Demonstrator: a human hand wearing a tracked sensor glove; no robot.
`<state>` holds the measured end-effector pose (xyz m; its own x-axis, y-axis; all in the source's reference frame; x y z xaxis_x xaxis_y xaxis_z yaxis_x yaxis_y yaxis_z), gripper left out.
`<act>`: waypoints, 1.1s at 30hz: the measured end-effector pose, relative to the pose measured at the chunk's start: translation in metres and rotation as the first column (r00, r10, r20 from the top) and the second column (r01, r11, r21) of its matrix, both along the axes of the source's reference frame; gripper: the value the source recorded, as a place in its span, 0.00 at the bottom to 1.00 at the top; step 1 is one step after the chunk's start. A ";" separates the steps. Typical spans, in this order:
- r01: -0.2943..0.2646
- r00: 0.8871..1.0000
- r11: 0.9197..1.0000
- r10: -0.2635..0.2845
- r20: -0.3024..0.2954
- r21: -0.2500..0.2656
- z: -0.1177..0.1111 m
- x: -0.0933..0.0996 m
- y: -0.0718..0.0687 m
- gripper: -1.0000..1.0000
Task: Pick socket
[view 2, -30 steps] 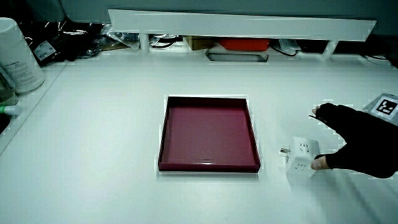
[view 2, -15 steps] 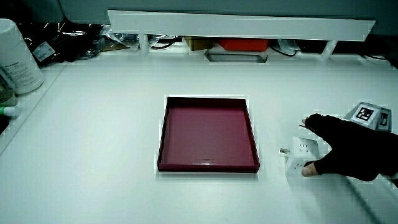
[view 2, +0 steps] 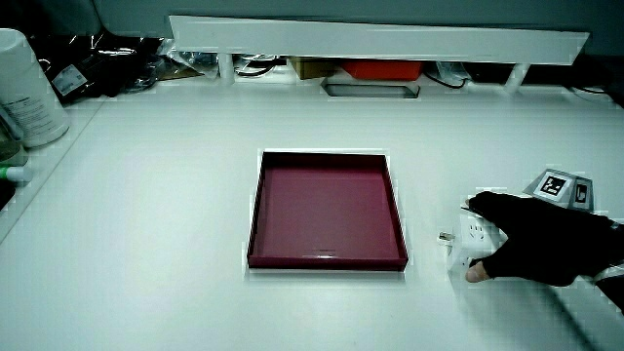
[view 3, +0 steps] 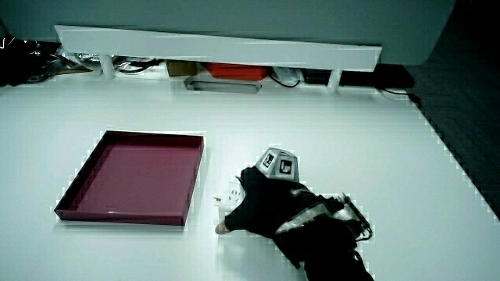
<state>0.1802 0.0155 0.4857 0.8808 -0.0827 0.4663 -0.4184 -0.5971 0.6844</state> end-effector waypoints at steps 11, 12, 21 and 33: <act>-0.038 0.999 0.997 0.036 0.037 0.071 0.007 0.003 -0.001 0.73; -0.048 0.998 0.997 0.045 0.050 0.063 0.007 0.003 -0.001 0.77; -0.054 0.995 0.992 0.044 0.087 0.116 0.001 0.000 0.001 1.00; -0.055 0.987 0.978 0.022 0.162 0.203 -0.037 -0.013 -0.018 1.00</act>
<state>0.1668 -0.0023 0.4483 0.8017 -0.1590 0.5762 -0.4852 -0.7361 0.4720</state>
